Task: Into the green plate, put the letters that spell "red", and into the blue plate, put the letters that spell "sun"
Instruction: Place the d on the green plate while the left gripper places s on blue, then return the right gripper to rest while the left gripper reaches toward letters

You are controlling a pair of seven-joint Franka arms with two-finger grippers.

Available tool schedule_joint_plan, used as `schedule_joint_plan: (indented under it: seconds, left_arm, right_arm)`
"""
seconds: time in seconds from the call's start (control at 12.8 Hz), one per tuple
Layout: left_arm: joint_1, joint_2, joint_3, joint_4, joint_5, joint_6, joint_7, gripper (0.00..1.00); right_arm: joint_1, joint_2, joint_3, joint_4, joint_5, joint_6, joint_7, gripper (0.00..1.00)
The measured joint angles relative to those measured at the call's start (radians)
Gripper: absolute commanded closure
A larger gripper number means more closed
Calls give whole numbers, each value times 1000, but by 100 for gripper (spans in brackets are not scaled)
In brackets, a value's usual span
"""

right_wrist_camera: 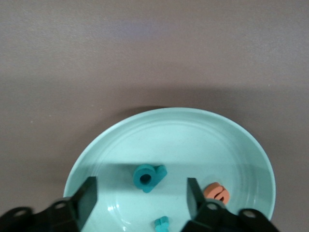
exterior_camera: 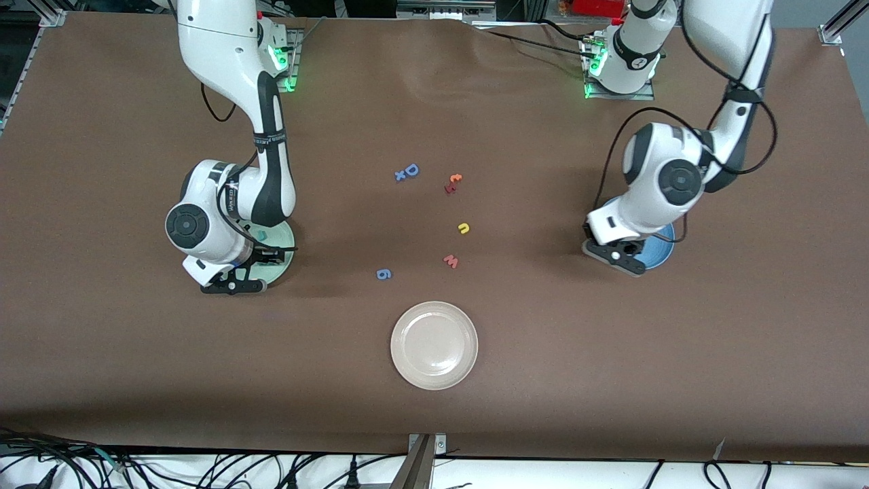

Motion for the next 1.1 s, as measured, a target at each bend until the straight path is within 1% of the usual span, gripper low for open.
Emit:
schedule_joint_plan:
  seconds: [0.16, 0.31, 0.39, 0.47, 0.55, 0.63, 0.78, 0.86, 1.02, 1.1]
  left_arm:
    - [24, -2, 39, -17, 0, -9, 82, 97]
    - [54, 5, 53, -39, 0, -10, 151, 96]
    - [66, 14, 53, -47, 0, -10, 167, 94]
    - [72, 27, 53, -51, 0, -10, 171, 88]
    - [72, 42, 53, -51, 0, -9, 172, 46]
    - [72, 53, 51, -51, 0, -7, 172, 0]
    - [72, 59, 48, -50, 0, -4, 173, 0]
    - [71, 59, 45, -45, 0, -4, 173, 0]
    - [69, 56, 17, -32, 0, -3, 171, 0]
    - [68, 52, -13, -24, -14, -3, 159, 0]
  right_arm:
    - [1, -4, -2, 26, 1, -74, 0, 0]
    - [2, -16, -23, 59, 1, -173, 0, 0]
    - [2, -26, -46, 84, 1, -250, 0, 0]
    - [2, -36, -75, 121, 0, -339, -3, 0]
    - [2, -45, -105, 164, -3, -430, -6, 0]
    - [2, -54, -129, 205, -9, -503, -7, 0]
    - [2, -64, -157, 273, -24, -594, -7, 0]
    - [3, -64, -161, 297, -27, -625, -7, 0]
    - [12, -65, -154, 333, -49, -656, -6, 0]
    - [14, -76, -138, 343, -86, -661, -2, 0]
